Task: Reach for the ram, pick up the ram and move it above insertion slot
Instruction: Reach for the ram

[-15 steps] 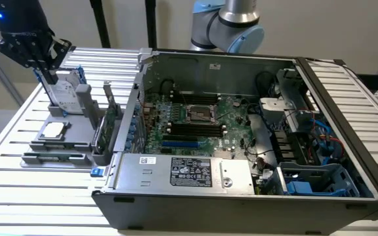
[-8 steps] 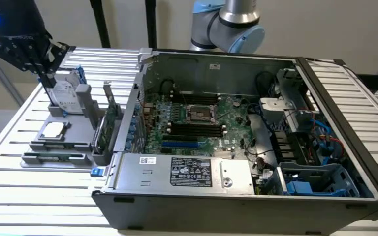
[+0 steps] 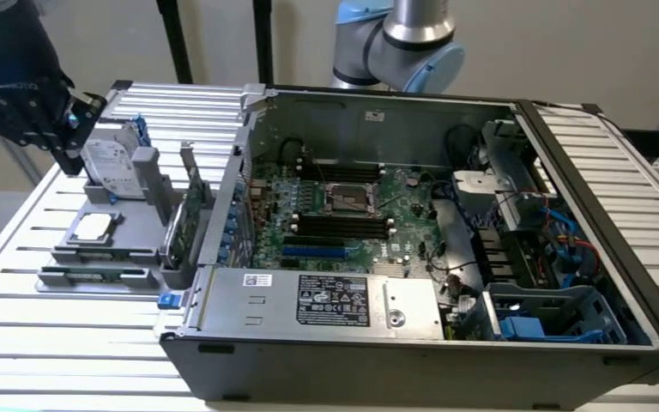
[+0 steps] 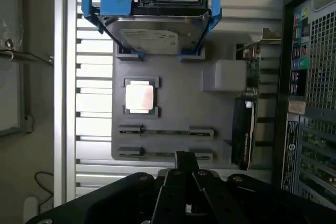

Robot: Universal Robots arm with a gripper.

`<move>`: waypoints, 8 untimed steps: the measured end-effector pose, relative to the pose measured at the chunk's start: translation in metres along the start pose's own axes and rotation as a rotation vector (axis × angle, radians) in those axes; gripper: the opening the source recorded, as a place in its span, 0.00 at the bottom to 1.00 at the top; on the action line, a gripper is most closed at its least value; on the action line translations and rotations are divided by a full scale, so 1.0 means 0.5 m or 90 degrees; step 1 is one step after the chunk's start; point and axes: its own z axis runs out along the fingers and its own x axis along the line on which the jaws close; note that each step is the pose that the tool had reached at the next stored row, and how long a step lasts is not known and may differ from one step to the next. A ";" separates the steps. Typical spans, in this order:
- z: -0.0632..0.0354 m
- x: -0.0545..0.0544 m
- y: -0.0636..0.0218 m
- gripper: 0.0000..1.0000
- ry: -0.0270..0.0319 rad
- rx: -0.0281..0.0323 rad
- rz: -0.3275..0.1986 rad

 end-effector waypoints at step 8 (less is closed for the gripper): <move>0.002 0.017 -0.048 0.11 -0.0001 -0.0001 0.000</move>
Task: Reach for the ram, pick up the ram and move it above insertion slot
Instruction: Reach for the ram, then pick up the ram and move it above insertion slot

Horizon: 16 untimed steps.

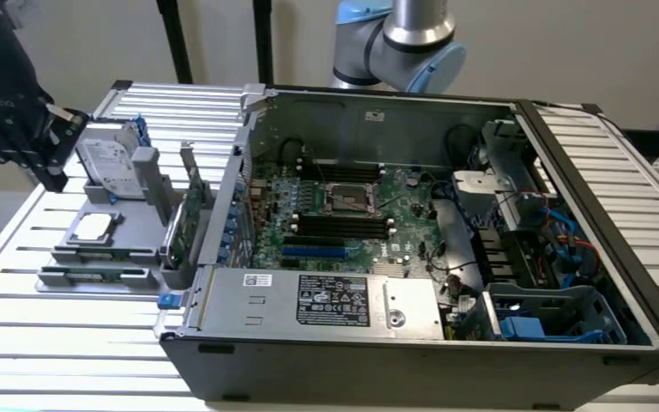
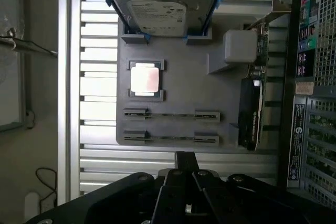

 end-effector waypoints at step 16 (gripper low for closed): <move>0.000 0.004 -0.003 0.11 0.0063 0.0001 -0.162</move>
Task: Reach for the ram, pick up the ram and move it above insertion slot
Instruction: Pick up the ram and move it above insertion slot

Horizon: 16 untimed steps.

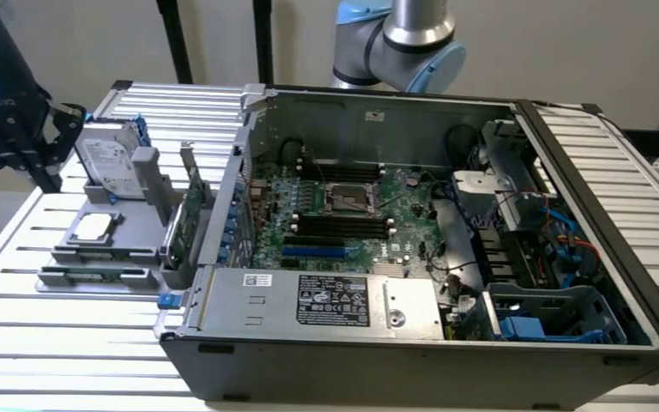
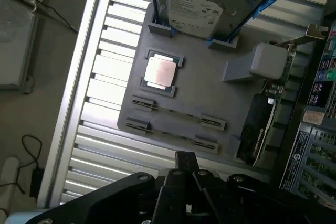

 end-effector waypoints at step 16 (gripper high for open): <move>0.006 0.000 0.000 0.11 0.0092 -0.0003 -0.184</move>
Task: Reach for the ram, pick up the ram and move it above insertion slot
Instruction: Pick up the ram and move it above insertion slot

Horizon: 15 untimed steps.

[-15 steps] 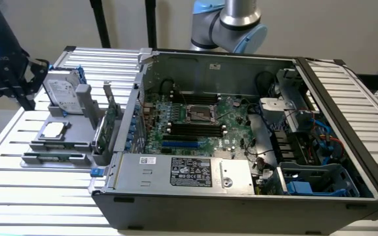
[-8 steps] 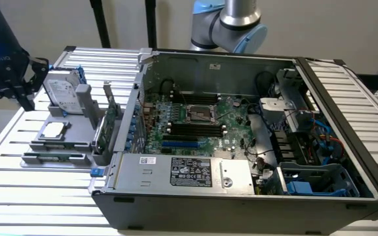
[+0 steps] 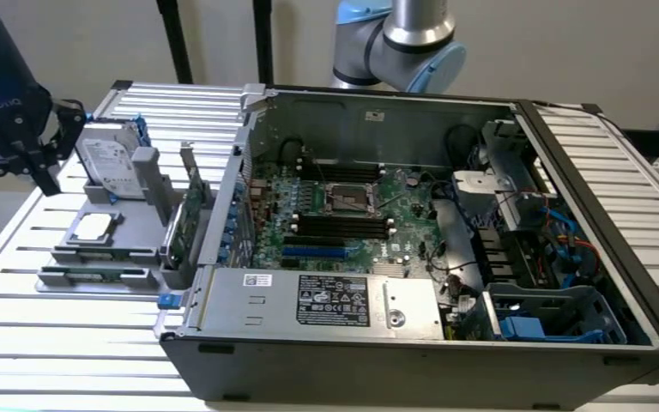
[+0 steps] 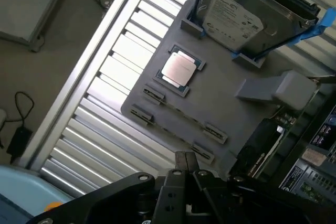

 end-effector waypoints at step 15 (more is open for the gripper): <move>0.006 0.000 0.000 0.11 0.0071 0.0005 -0.174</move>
